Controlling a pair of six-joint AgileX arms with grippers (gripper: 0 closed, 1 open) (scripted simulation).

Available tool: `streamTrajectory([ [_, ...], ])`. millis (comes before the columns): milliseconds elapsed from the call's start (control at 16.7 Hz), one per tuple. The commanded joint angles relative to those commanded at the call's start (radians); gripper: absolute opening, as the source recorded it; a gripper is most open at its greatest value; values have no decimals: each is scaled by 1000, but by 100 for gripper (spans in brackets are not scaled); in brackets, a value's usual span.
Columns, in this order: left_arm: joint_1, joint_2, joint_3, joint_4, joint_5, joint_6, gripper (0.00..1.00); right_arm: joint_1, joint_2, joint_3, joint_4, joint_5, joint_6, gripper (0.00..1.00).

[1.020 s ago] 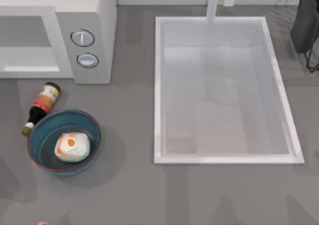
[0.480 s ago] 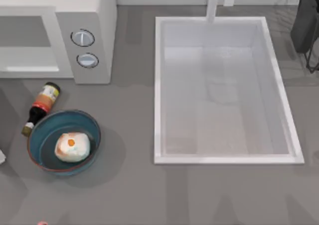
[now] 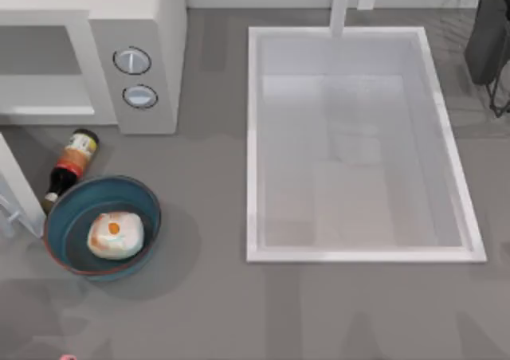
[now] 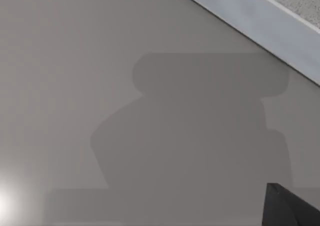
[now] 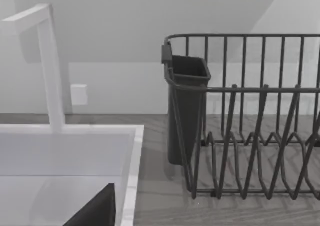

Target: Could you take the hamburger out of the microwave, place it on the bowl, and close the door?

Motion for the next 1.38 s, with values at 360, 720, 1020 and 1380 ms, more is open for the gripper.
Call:
streamTrajectory([
  [360,-19,-10,-10,2,-14,-21,0,0,0,0,0,0,0,100],
  [720,-292,-109,-73,13,-189,-220,0,0,0,0,0,0,0,100],
  [1020,-502,-202,-129,22,-336,-388,0,0,0,0,0,0,0,100],
  [1380,-511,-202,-128,24,-344,-399,0,0,0,0,0,0,0,100],
])
